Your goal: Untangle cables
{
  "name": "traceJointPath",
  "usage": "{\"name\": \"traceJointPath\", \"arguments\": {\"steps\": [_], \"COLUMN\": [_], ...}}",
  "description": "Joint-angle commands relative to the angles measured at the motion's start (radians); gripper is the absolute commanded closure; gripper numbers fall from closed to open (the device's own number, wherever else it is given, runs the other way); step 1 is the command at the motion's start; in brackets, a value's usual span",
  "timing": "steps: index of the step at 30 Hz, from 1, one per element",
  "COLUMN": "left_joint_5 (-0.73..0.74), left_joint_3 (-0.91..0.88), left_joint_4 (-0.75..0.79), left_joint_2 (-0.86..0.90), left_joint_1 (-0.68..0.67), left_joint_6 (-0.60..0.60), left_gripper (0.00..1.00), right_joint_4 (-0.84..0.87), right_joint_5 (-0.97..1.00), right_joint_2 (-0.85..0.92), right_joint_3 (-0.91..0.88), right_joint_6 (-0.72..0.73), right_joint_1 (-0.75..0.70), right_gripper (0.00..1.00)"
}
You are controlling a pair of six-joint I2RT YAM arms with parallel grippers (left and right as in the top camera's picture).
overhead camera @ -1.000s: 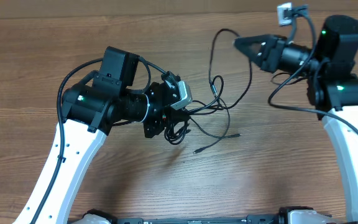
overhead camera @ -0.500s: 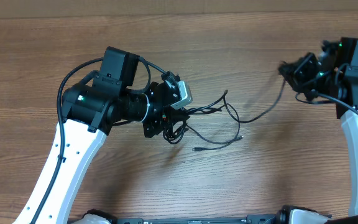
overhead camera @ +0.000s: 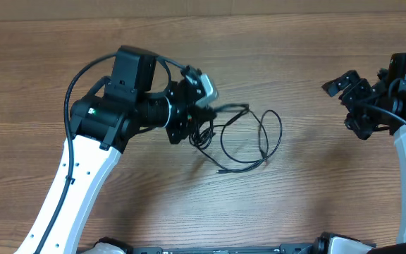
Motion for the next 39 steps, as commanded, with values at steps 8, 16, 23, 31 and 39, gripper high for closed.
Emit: {"name": "traceJointPath", "arguments": {"steps": [8, 16, 23, 31, 39], "left_joint_5": [-0.427, -0.442, -0.457, -0.595, -0.494], "left_joint_3": [0.028, 0.028, 0.028, 0.028, 0.028], "left_joint_4": [0.194, 0.244, 0.233, 0.128, 0.086], "left_joint_2": [-0.005, -0.005, -0.005, -0.005, -0.005], "left_joint_1": [-0.006, -0.006, -0.006, -0.006, -0.007], "left_joint_6": [-0.853, -1.107, -1.265, -1.571, -1.756], "left_gripper": [0.96, 0.96, 0.96, 0.96, 0.96], "right_joint_4": [-0.009, 0.014, 0.095, 0.254, 0.279], "right_joint_5": [-0.397, -0.563, -0.546, -0.392, -0.309], "right_joint_2": [-0.021, -0.021, -0.021, -0.021, -0.019], "right_joint_3": [0.007, 0.007, 0.007, 0.007, 0.007], "right_joint_6": [-0.468, -0.769, -0.888, -0.888, -1.087], "right_joint_1": [0.026, 0.195, 0.410, 0.571, 0.658], "right_gripper": [0.00, 0.00, 0.04, 0.14, 0.19]}}
